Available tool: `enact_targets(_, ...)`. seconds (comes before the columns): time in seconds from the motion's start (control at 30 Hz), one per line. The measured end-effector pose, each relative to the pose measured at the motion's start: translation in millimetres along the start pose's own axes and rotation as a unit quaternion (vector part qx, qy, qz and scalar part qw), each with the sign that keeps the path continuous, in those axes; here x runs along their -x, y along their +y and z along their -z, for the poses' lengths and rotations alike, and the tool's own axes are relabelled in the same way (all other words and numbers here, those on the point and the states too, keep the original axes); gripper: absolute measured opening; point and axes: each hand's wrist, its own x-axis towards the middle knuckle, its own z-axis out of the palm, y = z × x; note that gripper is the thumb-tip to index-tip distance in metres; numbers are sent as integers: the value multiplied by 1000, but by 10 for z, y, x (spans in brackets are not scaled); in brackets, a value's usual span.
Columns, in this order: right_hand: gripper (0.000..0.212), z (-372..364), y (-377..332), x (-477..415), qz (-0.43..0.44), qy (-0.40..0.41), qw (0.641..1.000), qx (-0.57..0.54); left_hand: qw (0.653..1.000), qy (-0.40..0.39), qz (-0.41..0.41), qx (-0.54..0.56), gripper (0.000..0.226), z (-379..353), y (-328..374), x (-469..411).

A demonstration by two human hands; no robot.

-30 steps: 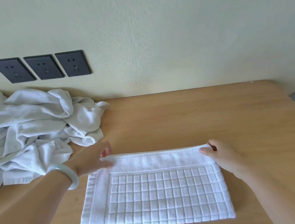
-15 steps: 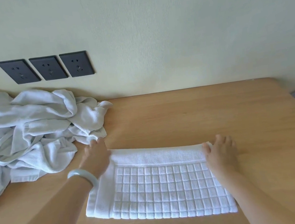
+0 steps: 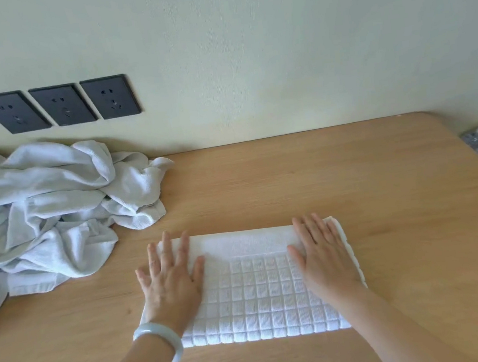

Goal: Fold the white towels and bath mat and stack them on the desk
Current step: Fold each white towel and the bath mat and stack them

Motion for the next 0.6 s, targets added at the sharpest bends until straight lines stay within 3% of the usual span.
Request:
enact_targets(0.17, 74, 87, 167, -29, -43, -16, 999, 18, 999, 30, -13, 29, 62, -3, 15, 27)
enact_targets(0.3, 70, 127, 198, -70, -36, -50, 998, -32, 1000, 13, -12, 24, 62, -4, 2, 11)
enact_targets(0.37, 66, 196, 272, -102, -15, -85, 993, -86, 999, -15, -17, 23, 62, 37, -13, -16)
enact_targets(0.47, 56, 405, 405, -59, -38, -90, 957, -273, 999, -43, -25, 2, 62, 137, -34, 28)
enact_targets(0.53, 54, 530, 437, 90, -82, -46, 927, -363, 999, -8, -41, -22, 61, 162, -44, 132)
enact_targets(0.6, 54, 561, 442, 268, -116, -17, 923, -366, 992, 34, -99, -66, 61, 135, -13, 303)
